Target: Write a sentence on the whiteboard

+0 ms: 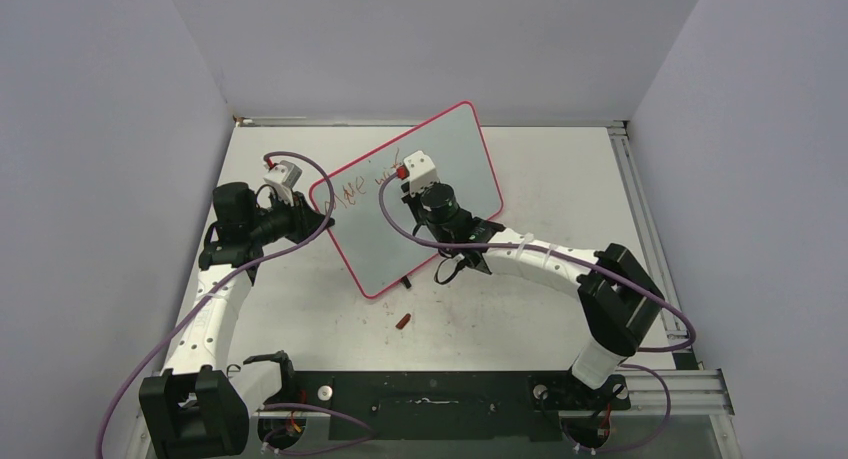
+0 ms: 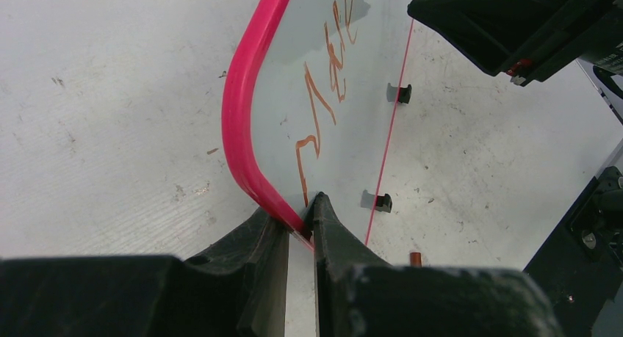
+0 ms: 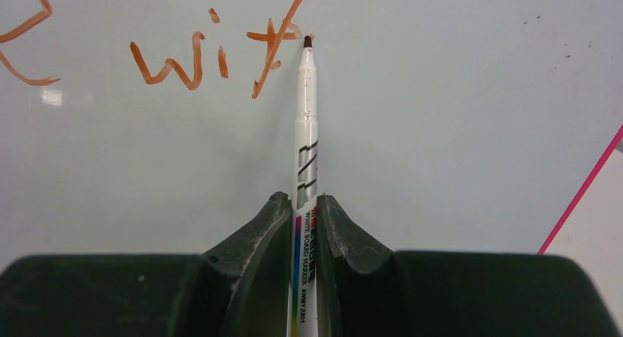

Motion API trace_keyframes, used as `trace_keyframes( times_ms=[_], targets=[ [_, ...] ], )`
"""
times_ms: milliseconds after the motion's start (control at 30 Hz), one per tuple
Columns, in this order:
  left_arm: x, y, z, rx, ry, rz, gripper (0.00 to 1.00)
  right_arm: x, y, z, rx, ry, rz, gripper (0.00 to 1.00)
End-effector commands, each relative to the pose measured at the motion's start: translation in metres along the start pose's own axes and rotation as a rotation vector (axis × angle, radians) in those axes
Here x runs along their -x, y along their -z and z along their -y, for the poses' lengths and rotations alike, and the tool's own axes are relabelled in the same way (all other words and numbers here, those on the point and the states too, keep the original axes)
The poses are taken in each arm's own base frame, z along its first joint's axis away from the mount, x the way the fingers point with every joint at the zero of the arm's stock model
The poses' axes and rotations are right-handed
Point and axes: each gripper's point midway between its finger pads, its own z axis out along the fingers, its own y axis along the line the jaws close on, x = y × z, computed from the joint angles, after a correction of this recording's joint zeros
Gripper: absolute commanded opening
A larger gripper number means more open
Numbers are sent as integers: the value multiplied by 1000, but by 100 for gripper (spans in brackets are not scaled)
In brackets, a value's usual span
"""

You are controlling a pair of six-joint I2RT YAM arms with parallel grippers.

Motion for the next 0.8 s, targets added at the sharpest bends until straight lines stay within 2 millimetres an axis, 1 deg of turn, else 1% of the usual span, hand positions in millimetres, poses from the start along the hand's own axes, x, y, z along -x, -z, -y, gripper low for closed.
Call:
trace_keyframes(
  times_ms=[0,167,300,533,767],
  targets=[
    [-3,4,-24,117,-90,-20,0,10,-6,4,-5,-21,5,5],
    [-2,4,-24,118,-90,-20,0,9,-9,14,-24,-21,-10,5],
    [-2,4,-24,118,-91,-19,0,8,-11,15,-24,-47,-14,5],
    [-2,4,-24,118,-90,-20,0,4,-12,11,-3,-37,-30,5],
    [-1,4,-25,121,-91,-18,0,-14,-8,5,13,-17,-75,5]
  ],
)
